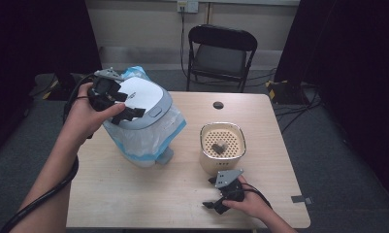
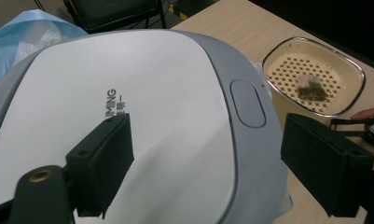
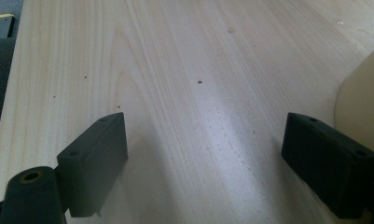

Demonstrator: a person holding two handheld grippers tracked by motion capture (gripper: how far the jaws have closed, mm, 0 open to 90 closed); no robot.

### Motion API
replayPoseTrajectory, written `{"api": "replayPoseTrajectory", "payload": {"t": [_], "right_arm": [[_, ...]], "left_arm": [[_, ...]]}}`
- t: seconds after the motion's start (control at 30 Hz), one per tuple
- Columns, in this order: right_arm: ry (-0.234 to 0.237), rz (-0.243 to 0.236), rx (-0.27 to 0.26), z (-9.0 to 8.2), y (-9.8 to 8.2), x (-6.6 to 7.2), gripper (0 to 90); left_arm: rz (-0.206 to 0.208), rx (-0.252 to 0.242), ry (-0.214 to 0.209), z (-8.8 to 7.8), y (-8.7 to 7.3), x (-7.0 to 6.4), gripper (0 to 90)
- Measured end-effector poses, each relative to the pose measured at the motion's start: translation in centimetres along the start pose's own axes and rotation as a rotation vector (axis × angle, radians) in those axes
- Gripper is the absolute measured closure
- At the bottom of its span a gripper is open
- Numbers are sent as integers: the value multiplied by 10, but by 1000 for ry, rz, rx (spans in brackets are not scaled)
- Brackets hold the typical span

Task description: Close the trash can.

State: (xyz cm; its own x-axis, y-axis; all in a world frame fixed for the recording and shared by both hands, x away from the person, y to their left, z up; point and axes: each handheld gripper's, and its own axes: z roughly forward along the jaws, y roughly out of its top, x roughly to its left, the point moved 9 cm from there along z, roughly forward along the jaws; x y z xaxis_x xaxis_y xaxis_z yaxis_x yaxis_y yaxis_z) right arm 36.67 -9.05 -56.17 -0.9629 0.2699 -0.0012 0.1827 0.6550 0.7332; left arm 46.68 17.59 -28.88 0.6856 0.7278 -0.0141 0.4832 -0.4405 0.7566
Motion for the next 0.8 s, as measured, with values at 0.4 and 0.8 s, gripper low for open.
{"api": "replayPoseTrajectory", "payload": {"t": [0.4,0.8], "right_arm": [[-1,2,0,0,0,0,135],[-11,6,-2,0,0,0,135]], "left_arm": [[-32,-13,-21,-25,-36,-5,165],[-45,-21,-38,-34,-65,-11,165]]}}
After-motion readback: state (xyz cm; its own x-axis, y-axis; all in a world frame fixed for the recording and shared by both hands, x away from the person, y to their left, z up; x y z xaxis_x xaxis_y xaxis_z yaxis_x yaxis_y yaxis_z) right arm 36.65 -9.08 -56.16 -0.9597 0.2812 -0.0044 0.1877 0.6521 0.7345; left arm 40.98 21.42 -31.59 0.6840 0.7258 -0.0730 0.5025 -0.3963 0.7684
